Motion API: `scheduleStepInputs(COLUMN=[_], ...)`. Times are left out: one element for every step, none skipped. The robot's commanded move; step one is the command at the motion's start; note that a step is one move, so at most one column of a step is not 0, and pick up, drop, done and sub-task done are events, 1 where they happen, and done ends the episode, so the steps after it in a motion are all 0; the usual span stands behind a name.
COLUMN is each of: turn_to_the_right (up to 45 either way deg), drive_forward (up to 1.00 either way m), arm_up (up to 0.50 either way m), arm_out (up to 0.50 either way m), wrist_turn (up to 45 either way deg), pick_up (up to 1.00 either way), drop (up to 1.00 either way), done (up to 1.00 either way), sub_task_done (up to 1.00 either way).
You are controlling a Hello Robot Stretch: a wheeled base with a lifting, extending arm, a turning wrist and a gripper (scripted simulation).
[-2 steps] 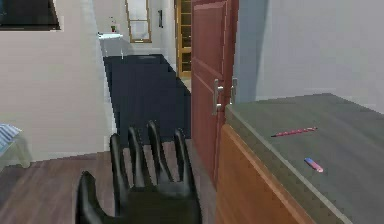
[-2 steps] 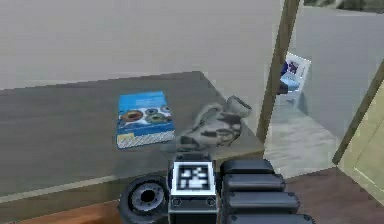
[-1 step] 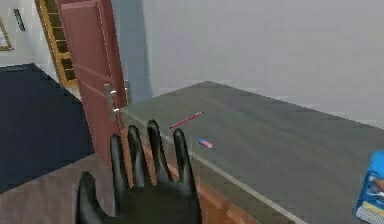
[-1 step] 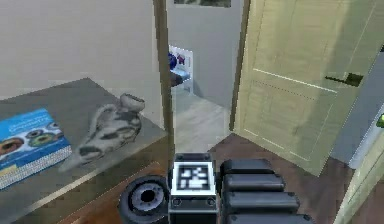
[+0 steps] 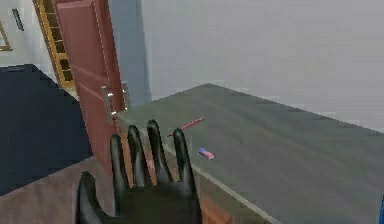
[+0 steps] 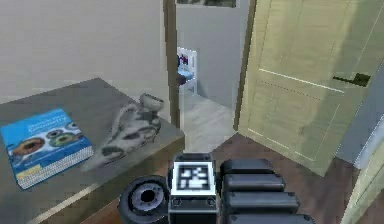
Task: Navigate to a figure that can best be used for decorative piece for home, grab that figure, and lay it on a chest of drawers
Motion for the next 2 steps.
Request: scheduleStepInputs(turn_to_the_right=[-9.0,0.0], drive_forward=[0.0,0.0], arm_up=[0.0,0.0], arm_out=[0.0,0.18], wrist_turn=[0.0,0.0], pick_up=[0.0,0.0], drop=[0.0,0.0], done=[0.0,0.0], sub_task_done=[0.0,0.0])
